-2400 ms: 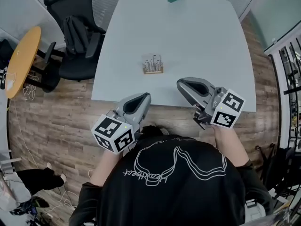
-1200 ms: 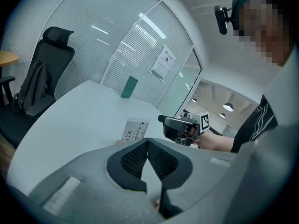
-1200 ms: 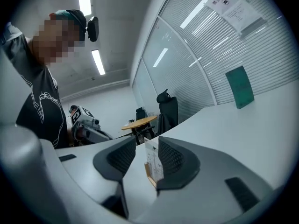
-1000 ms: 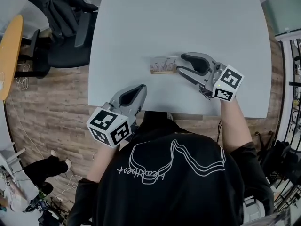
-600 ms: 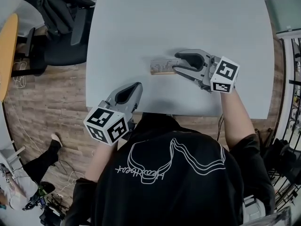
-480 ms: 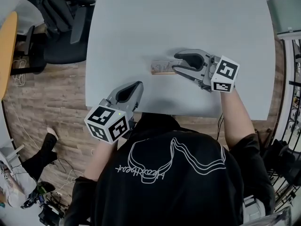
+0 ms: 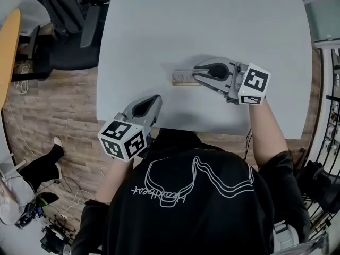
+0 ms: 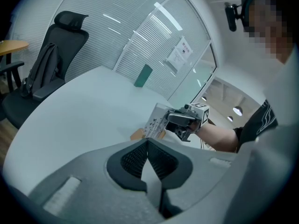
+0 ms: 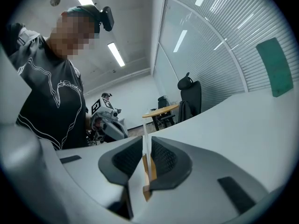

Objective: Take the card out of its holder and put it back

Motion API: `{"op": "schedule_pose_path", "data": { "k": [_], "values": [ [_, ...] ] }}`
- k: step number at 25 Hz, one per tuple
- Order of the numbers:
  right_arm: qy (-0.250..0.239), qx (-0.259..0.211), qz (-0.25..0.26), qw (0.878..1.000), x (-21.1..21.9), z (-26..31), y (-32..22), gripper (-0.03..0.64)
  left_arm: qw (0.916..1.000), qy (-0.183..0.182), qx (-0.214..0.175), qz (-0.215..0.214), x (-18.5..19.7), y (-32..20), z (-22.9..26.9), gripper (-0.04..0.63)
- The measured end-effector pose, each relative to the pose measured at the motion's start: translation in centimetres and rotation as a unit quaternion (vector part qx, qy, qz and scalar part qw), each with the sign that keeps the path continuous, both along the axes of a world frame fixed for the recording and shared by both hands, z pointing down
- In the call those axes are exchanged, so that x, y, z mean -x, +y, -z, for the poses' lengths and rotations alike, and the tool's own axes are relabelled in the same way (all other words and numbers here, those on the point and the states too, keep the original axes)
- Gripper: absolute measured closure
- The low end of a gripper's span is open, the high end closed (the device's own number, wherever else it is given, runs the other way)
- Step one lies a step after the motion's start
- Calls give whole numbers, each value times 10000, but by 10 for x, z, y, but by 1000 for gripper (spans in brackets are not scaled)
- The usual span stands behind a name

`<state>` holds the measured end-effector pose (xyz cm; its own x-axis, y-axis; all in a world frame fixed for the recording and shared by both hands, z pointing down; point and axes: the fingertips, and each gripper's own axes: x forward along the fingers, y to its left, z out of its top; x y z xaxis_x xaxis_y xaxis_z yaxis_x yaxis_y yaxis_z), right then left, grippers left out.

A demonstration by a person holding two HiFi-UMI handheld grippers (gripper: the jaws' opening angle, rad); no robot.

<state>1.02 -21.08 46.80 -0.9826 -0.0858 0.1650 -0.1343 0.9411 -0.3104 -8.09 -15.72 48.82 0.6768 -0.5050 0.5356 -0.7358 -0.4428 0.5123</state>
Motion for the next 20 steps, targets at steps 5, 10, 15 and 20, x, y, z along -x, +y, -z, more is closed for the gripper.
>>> {"op": "schedule_pose_path", "data": {
  "k": [5, 10, 15, 20],
  "values": [
    [-24, -36, 34, 10000, 0, 2, 1, 574, 10000, 7, -1, -13, -3, 3, 2, 581],
    [-62, -78, 74, 9999, -1, 2, 1, 578, 10000, -50, 50, 31, -2, 6, -4, 581],
    [-67, -139, 111, 9998, -1, 2, 3, 583, 9999, -64, 69, 39, -2, 7, -6, 581],
    [-81, -216, 134, 9996, 0, 2, 3, 589, 9999, -80, 60, 26, -2, 6, -5, 581]
  ]
}}
